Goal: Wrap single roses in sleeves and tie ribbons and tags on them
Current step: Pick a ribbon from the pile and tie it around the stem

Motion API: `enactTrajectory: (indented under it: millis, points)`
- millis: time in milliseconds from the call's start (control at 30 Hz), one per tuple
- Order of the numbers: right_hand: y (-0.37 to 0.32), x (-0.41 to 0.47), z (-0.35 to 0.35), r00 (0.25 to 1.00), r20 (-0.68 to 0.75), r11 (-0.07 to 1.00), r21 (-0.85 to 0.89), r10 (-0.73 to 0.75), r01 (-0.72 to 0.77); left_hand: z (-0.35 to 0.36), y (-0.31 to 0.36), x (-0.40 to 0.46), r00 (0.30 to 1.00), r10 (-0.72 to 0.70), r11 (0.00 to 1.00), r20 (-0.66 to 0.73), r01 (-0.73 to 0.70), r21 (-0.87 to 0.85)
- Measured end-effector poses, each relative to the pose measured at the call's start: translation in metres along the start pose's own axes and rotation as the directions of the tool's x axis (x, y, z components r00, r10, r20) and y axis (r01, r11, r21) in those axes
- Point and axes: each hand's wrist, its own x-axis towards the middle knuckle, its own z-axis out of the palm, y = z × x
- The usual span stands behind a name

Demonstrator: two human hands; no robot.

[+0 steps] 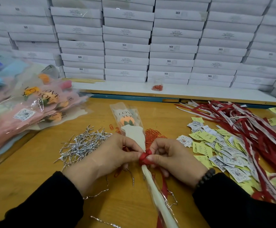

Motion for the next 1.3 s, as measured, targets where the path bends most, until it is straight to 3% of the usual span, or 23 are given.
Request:
enactTrajectory:
  millis: [733,1033,1300]
  points:
    - [-0.004,0.0001,0.0032,0.998,-0.038,0.999,0.02,-0.048,0.048,0.007,0.0019,0.0001,1.0,0.025,1.0,-0.002,-0.025,0.014]
    - [-0.0061,-0.0019,0.0027,0.999,-0.049,0.987,0.155,-0.02,0.027,0.0065,0.0006,0.0016,0.999,0.019,1.0,-0.046,-0.02,-0.024]
    - [-0.0028,-0.0002,0.0052,0.998,-0.057,0.995,0.098,-0.002,0.008,0.0088,-0.002,0.0041,0.997,0.023,0.999,-0.068,-0.026,-0.037]
